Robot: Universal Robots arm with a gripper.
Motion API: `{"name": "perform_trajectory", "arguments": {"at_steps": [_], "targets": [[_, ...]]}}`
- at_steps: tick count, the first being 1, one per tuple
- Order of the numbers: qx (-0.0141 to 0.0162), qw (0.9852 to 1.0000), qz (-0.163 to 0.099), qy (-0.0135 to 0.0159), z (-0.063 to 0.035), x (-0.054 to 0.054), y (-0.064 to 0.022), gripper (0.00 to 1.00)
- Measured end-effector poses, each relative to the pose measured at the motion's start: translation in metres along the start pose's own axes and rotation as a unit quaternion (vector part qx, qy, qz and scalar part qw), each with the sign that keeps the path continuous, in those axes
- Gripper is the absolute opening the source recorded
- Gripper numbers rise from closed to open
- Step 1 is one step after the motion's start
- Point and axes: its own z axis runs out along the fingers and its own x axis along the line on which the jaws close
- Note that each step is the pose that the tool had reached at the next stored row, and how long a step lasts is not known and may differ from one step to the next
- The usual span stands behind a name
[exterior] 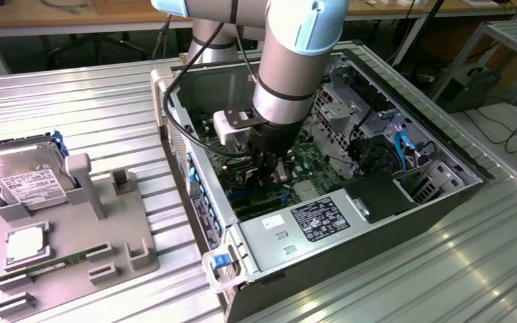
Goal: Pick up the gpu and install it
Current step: 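Insert the gpu into the slot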
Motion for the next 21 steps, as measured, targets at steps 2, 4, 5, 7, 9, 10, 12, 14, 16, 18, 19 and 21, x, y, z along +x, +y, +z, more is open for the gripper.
{"name": "perform_trajectory", "arguments": {"at_steps": [2, 4, 5, 7, 9, 10, 12, 14, 16, 18, 19, 21], "targets": [[-0.0003, 1.0000, 0.000, -0.0006, 0.0013, 0.0000, 0.0000, 0.28], [-0.0007, 1.0000, 0.000, -0.0015, 0.0027, 0.0001, 0.0000, 0.28], [-0.0007, 1.0000, 0.000, -0.0017, 0.0028, 0.0001, 0.0000, 0.28], [-0.0007, 1.0000, 0.000, -0.0018, 0.0028, 0.0000, -0.0001, 0.28], [-0.0004, 1.0000, 0.000, -0.0025, 0.0013, -0.0001, -0.0001, 0.28], [-0.0001, 1.0000, 0.000, -0.0032, -0.0003, -0.0004, -0.0002, 0.28], [-0.0006, 1.0000, 0.000, -0.0020, -0.0047, -0.0002, -0.0001, 0.28], [-0.0006, 1.0000, 0.000, -0.0020, -0.0052, -0.0002, 0.0000, 0.28], [-0.0006, 1.0000, 0.000, -0.0020, -0.0053, -0.0002, 0.0000, 0.28], [-0.0007, 1.0000, 0.000, -0.0019, -0.0054, -0.0002, 0.0000, 0.28], [-0.0007, 1.0000, 0.000, -0.0019, -0.0054, -0.0002, 0.0000, 0.28], [-0.0007, 1.0000, 0.000, -0.0018, -0.0054, -0.0009, 0.0000, 0.28]]}}
